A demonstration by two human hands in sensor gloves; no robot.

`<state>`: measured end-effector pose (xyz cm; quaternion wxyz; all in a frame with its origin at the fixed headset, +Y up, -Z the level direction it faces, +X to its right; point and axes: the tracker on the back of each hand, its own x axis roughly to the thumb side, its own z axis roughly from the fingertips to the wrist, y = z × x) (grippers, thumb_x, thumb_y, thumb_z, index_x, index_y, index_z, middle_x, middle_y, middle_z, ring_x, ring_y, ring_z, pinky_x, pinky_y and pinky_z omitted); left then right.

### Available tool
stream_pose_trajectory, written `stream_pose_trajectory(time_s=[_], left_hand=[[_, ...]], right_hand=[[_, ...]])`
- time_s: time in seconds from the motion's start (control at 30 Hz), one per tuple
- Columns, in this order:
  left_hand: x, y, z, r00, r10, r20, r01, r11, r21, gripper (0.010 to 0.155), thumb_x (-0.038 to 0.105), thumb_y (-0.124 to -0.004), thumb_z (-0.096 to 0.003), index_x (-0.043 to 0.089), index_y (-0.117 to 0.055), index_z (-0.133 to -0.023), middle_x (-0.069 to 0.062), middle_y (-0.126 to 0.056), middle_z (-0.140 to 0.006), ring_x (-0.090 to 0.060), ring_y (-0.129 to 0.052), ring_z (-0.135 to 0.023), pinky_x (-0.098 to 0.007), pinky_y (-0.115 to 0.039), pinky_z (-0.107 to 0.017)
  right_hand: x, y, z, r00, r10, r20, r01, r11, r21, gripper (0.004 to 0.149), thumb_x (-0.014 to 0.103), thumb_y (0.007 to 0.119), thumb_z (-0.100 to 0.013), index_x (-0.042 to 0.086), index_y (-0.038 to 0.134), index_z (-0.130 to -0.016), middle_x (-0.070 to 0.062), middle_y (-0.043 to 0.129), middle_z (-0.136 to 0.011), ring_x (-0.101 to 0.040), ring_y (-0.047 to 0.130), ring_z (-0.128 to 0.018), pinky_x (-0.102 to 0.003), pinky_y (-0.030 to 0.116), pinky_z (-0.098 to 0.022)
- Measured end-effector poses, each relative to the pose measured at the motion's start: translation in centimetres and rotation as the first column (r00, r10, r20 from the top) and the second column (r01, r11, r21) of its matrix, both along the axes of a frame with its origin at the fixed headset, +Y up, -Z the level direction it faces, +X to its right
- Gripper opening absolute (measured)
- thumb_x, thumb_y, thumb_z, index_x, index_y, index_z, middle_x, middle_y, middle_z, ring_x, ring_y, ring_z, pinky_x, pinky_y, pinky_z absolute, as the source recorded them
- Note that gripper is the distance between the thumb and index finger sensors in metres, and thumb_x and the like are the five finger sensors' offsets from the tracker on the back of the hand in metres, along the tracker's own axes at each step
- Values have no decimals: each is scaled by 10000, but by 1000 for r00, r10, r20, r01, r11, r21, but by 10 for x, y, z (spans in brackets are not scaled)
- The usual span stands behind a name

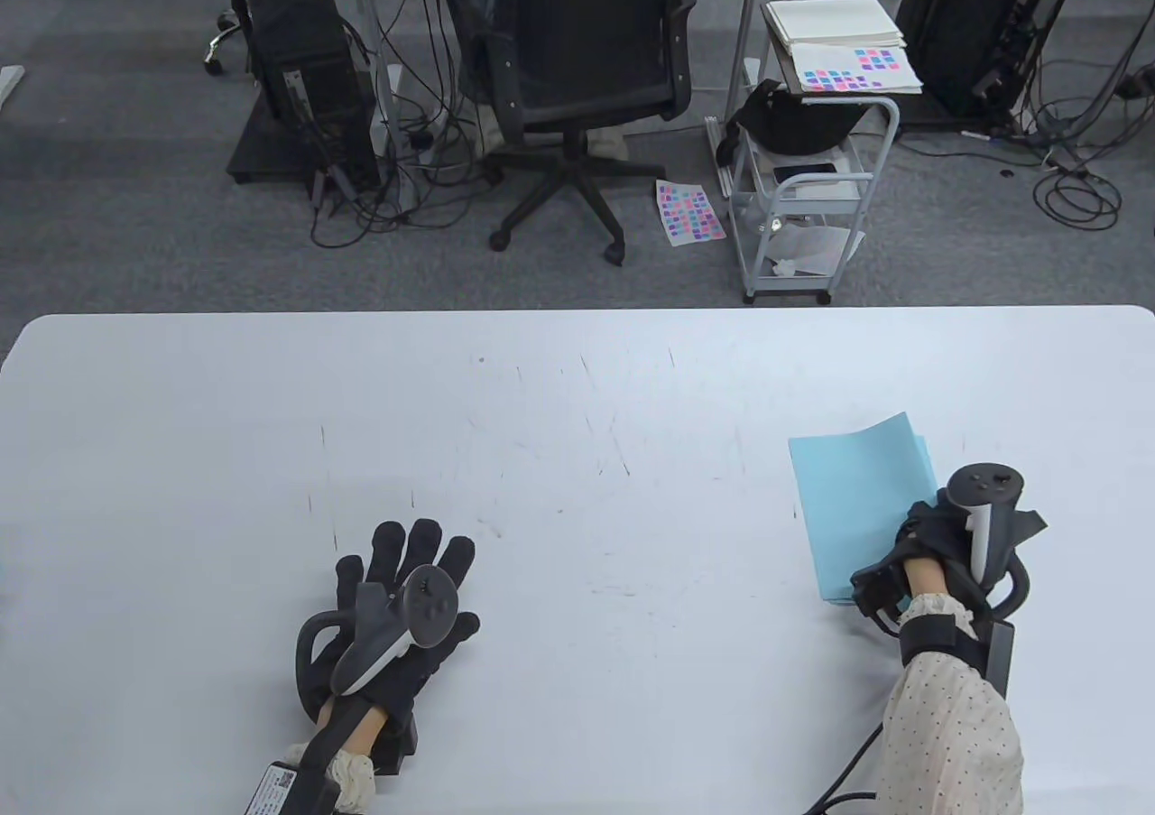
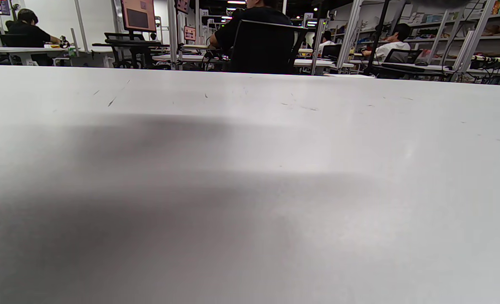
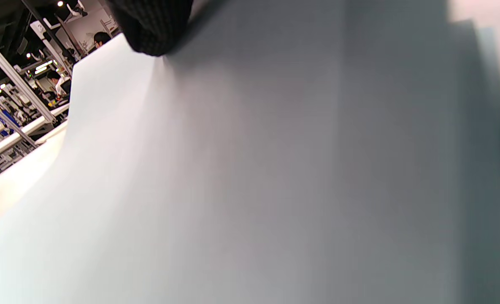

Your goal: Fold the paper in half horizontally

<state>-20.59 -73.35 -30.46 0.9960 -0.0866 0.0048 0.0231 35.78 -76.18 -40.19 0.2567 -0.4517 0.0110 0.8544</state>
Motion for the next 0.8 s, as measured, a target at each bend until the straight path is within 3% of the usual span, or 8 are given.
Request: stream_pose_trajectory(time_s=[0.47,0.67,0.8], left_hand=[[2,0,0,1000,-17,4,17,1000,-15,777,643,-648,-348,613,-239,-1007,220,-134,-1196,-184,-101,-1167,-582,-233,-875],[2,-1,0,1000,-16,6,16,1000,-18,777,643,-649,-347,614,-239,-1006,219,-137,-1195,-185,-104,-1167,-582,-235,-875],[4,-2,0,1000,-21,15,22,999,-24,779,642,-649,-349,611,-235,-1008,217,-134,-1196,-186,-103,-1167,-582,-234,-875]], right_hand=[[-13,-15,-7,989,125,-81,-137,975,-175,742,358,789,-458,211,382,-1061,-51,554,-941,-377,316,-1012,-634,263,-739],[-18,-13,-8,983,147,-105,-165,968,-188,760,385,769,-462,224,347,-1074,-77,369,-1099,-391,233,-1030,-638,247,-740],[-24,-3,-6,991,80,-106,-94,987,-134,759,393,737,-476,234,305,-1079,-85,276,-1135,-405,204,-1033,-645,238,-738]])
